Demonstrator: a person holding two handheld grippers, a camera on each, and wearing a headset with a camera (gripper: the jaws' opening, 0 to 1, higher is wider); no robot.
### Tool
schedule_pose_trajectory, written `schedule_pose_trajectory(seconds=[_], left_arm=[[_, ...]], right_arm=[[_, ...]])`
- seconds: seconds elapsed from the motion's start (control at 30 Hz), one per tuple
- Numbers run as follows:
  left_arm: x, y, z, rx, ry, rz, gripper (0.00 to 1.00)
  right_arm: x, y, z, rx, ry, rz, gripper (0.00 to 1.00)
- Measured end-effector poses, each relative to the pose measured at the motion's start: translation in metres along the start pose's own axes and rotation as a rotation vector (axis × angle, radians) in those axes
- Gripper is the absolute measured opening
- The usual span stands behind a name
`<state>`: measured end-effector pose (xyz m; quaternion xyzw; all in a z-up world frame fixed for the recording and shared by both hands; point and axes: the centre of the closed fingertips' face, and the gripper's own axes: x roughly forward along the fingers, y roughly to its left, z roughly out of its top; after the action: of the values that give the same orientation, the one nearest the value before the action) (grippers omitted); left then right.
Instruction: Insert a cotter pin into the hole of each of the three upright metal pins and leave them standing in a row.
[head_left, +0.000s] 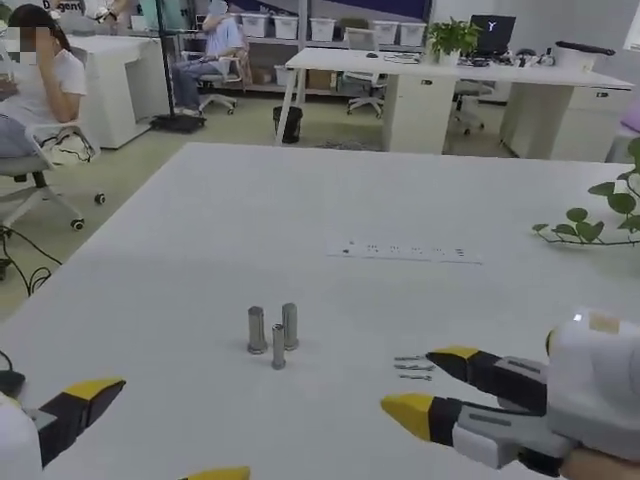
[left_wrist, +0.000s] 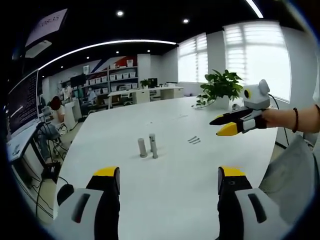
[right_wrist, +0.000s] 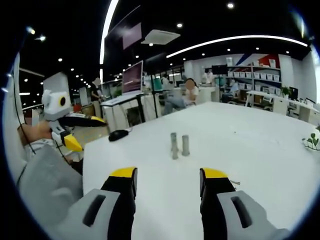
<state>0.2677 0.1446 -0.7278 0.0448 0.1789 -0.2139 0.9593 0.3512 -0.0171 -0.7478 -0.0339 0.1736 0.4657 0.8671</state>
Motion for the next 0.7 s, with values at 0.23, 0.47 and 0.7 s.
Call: schedule_pose_trajectory(seconds=[0.23,0.47,0.7], left_arm=[[0.004,-0.002,-0.002,0.014,-0.008,-0.012,0.88],[0.009,0.001,-0.006,0.000,-0.007,-0.020,0.94],[0.014,0.005,-0.010,-0.020,0.005,-0.012,0.98]], right_arm=[[0.028,-0.001,0.002,-0.025,-0.004,0.034,0.48],[0.057,-0.010,0.005,-0.023,-0.018,0.056,0.45],[0.086,-0.012,0.005,-0.020,-0.019,0.095,0.42]])
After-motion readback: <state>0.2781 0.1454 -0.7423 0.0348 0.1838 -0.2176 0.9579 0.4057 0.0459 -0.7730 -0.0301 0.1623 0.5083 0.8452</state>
